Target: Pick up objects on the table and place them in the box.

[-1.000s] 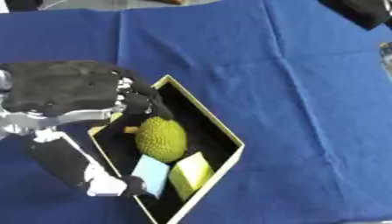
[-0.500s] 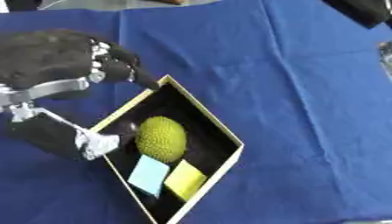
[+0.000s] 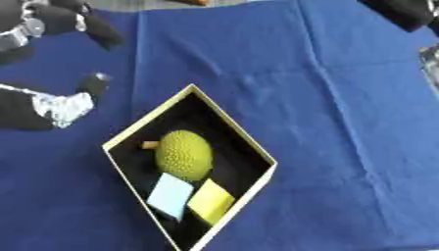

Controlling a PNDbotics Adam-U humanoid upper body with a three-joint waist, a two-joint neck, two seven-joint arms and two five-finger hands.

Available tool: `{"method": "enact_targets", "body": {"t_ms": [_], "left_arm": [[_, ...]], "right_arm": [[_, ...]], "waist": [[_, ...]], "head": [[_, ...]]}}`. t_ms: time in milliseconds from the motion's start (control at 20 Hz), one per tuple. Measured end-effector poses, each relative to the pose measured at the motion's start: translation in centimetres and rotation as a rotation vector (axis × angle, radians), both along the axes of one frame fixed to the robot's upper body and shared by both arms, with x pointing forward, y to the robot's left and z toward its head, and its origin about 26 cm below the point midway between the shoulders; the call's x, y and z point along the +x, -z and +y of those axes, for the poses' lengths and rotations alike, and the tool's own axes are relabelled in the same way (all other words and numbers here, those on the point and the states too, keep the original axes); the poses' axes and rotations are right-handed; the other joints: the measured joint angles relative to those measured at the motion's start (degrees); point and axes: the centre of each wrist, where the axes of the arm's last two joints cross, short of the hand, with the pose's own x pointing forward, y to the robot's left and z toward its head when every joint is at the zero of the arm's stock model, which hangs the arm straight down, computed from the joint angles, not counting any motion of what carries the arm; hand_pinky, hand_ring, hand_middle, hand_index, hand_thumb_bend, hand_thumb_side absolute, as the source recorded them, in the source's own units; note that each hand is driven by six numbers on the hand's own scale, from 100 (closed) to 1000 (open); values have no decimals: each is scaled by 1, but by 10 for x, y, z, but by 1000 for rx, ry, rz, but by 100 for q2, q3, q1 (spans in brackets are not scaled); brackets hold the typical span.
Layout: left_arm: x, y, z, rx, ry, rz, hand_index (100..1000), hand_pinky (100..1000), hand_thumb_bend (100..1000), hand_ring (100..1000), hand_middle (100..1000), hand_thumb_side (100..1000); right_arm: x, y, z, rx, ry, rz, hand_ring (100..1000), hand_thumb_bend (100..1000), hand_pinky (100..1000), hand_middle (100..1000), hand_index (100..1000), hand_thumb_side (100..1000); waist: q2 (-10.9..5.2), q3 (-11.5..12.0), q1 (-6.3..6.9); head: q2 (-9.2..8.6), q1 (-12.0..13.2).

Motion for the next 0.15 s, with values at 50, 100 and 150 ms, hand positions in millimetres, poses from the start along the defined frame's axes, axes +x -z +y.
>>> {"method": "enact_targets", "body": {"t_ms": [50, 100, 150], "left_arm": [[1, -1, 5, -43, -17, 6, 829, 835, 100, 721, 629, 646], [2, -2, 11, -87, -34, 13, 831, 836, 100, 721, 629, 653], [3, -3, 16, -128, -46, 17, 831, 836, 100, 720, 628, 655]], "right_arm": [[0, 0, 0, 5, -1, -5, 641, 100, 861, 593, 724, 665], [0, 0, -1, 9, -2, -11, 642, 100, 860, 593, 724, 666], [0, 0, -1, 13, -4, -16, 641, 100, 860, 593, 725, 666]], "waist": [[0, 11, -21], [1, 23, -44], [2, 32, -66]], "head": [[-1, 12], [-2, 23], [-4, 29]]}}
